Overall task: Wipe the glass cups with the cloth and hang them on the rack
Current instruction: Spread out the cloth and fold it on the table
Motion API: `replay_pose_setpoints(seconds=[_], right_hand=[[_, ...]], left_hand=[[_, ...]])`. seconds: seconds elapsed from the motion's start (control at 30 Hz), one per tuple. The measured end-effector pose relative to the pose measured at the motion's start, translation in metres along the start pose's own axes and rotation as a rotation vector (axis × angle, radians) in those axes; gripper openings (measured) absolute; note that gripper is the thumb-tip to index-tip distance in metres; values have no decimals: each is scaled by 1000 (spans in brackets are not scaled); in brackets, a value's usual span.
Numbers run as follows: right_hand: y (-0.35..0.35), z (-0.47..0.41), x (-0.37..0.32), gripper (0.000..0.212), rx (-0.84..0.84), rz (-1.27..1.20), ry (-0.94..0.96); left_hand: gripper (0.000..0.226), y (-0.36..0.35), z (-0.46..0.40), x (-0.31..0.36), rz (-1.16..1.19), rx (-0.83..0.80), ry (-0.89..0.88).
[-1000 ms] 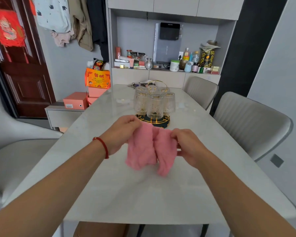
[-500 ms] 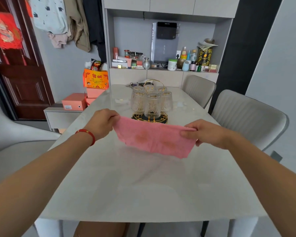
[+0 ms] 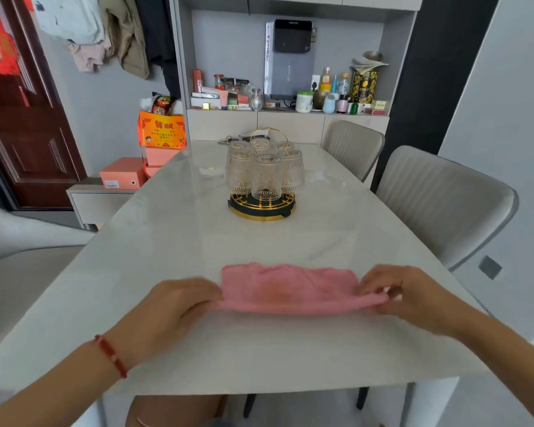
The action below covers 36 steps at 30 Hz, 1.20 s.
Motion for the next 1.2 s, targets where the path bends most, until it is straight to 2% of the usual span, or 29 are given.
replay_pose_setpoints(seconds=[0.07, 0.17, 0.27, 0.3, 0.37, 0.5, 0.6, 0.67, 0.73, 0.8, 0.87, 0.93, 1.03, 1.1, 1.2], right_hand=[[-16, 15, 9, 31, -39, -1, -28], [-17, 18, 13, 31, 23, -37, -65], [-14, 19, 3, 37, 43, -136, -96], [-13, 18, -6, 35, 67, -160, -71], [-14, 9, -31, 26, 111, -182, 22], [-39, -27, -100, 25, 50, -37, 291], [-78, -45, -147, 32, -197, 59, 407], [-92, -50, -155, 48, -288, -13, 388], [-87, -61, -141, 44, -134, -149, 256], [-79, -72, -119, 31, -1, -96, 95], [-81, -79, -99, 26, 27, 51, -15], [-88, -79, -89, 33, 50, 74, -78], [-96, -82, -87, 51, 50, 106, -80], [-104, -89, -92, 57, 17, 201, -28], [-111, -101, -108, 48, -58, 207, 21]], left_hand=[[45, -13, 19, 8, 43, -53, 57], [27, -13, 13, 12, 58, -46, 115], [23, -12, 0, 23, 20, -146, 103], [23, -12, -3, 28, 35, -147, 116], [20, -13, -13, 38, 140, -49, 202], [18, -11, -39, 51, 600, 167, 601], [33, -9, -47, 53, 1148, 241, 884], [41, -8, -40, 49, 1266, 218, 967], [32, -10, -33, 40, 1148, 119, 947], [22, -16, -28, 31, 962, 94, 913], [32, -18, -30, 29, 874, 145, 906], [38, -16, -36, 31, 857, 208, 881], [40, -17, -41, 22, 767, 221, 909], [28, -18, -38, 13, 670, 174, 947], [22, -19, -36, 10, 642, 160, 940]])
Point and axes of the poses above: each hand's wrist, its own z-axis away from the middle knuckle, its own y-axis out of the back of the hand, x = y × z, the point moved 1 cm from there along -z, towards the middle knuckle, and after that the axes turned 10 degrees about -y, right-handed, at the moved point
